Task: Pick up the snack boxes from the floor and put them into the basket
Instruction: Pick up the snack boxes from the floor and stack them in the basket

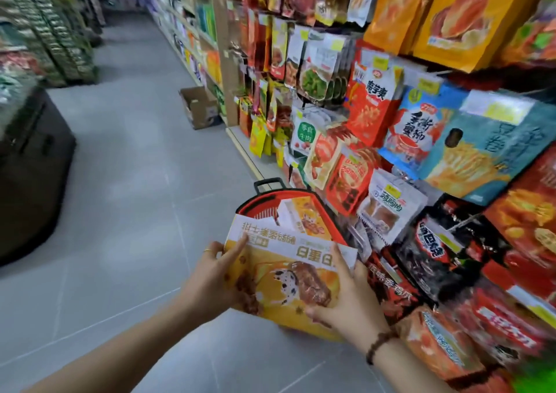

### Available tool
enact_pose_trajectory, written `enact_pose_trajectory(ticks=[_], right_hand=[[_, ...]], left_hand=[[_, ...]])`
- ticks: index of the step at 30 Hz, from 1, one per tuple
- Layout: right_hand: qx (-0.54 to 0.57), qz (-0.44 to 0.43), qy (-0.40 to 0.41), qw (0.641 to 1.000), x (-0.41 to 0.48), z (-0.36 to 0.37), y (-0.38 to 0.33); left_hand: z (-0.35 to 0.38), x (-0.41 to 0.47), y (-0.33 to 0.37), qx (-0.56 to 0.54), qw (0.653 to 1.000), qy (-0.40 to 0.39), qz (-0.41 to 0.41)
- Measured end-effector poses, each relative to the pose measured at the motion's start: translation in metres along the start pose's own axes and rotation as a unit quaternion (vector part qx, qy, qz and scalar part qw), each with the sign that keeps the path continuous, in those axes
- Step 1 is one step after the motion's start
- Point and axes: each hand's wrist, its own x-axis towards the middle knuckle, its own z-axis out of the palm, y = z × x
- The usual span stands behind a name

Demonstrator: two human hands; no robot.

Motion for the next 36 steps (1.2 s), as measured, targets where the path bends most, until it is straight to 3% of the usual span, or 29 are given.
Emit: enact_pose_trajectory(ticks=[10, 16, 25, 31, 36], right_hand=[[0.077, 0.100, 0.022, 0.992, 0.158, 0.083, -0.091], [0.126, 0.191, 0.054, 0.972, 0.215, 0.117, -0.118], [0.172, 0.306, 0.038, 0.935, 0.301, 0.144, -0.075], [0.212, 0.387, 0.000, 0.898, 0.342, 0.165, -0.044], [0.250, 0.457, 0.023, 0.853, 0.359, 0.203, -0.024]], left_hand=[[-0.065, 0.189, -0.120, 0.029, 0.994, -0.097, 0.050], [-0.081, 0.288, -0.149, 0.073, 0.974, -0.176, 0.119], [-0.023, 0.403, -0.156, 0.116, 0.940, -0.285, 0.149], [0.030, 0.465, -0.154, 0.158, 0.909, -0.351, 0.160], [0.084, 0.500, -0.163, 0.168, 0.877, -0.416, 0.171]])
